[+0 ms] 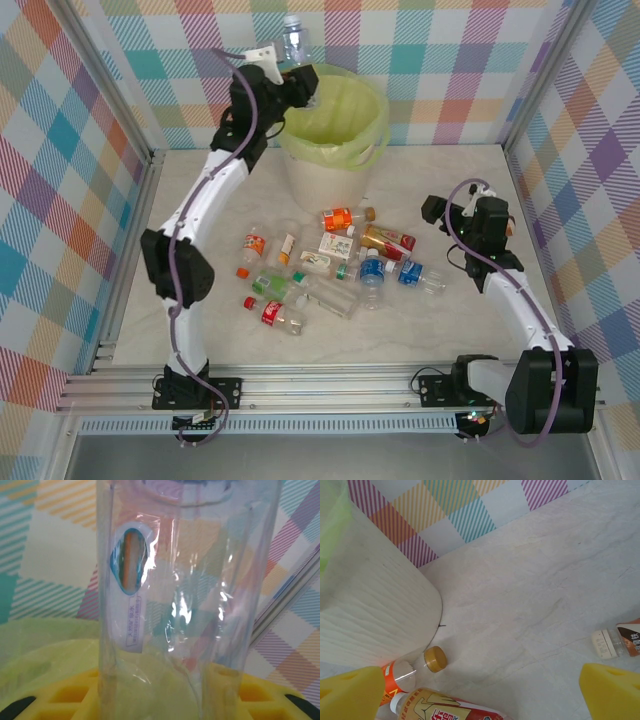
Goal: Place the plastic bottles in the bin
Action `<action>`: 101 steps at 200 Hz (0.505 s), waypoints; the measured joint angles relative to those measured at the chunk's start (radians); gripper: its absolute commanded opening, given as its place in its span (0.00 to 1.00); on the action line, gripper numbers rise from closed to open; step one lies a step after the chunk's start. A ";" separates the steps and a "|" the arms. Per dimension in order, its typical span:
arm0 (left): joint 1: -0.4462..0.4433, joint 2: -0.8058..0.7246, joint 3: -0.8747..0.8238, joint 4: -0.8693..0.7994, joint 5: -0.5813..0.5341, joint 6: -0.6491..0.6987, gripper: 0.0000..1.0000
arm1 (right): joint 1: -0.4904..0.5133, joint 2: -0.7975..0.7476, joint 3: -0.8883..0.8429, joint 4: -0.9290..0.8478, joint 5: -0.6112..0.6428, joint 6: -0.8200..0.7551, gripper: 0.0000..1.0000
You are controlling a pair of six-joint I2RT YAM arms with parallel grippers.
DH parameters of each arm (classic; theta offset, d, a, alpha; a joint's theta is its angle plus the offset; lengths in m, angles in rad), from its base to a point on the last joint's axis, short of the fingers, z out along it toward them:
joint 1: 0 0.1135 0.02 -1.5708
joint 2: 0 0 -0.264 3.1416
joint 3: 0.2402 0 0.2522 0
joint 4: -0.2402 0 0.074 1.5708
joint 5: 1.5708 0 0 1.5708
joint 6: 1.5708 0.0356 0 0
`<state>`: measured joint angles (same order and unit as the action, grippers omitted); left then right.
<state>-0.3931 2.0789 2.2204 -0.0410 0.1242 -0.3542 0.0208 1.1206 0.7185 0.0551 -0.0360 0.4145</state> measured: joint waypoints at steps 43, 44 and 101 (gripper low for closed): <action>-0.063 0.409 0.705 -0.431 -0.076 0.085 0.57 | 0.000 -0.007 0.048 -0.104 0.002 -0.004 1.00; -0.064 0.415 0.715 -0.435 -0.077 0.086 0.58 | 0.000 -0.008 0.049 -0.107 0.002 -0.004 1.00; -0.092 0.499 0.868 -0.713 -0.127 0.164 1.00 | 0.000 0.002 0.068 -0.190 0.019 -0.004 1.00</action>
<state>-0.4850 2.5778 3.0882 -0.7540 -0.0032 -0.1905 0.0208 1.1225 0.7864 -0.1352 -0.0166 0.4103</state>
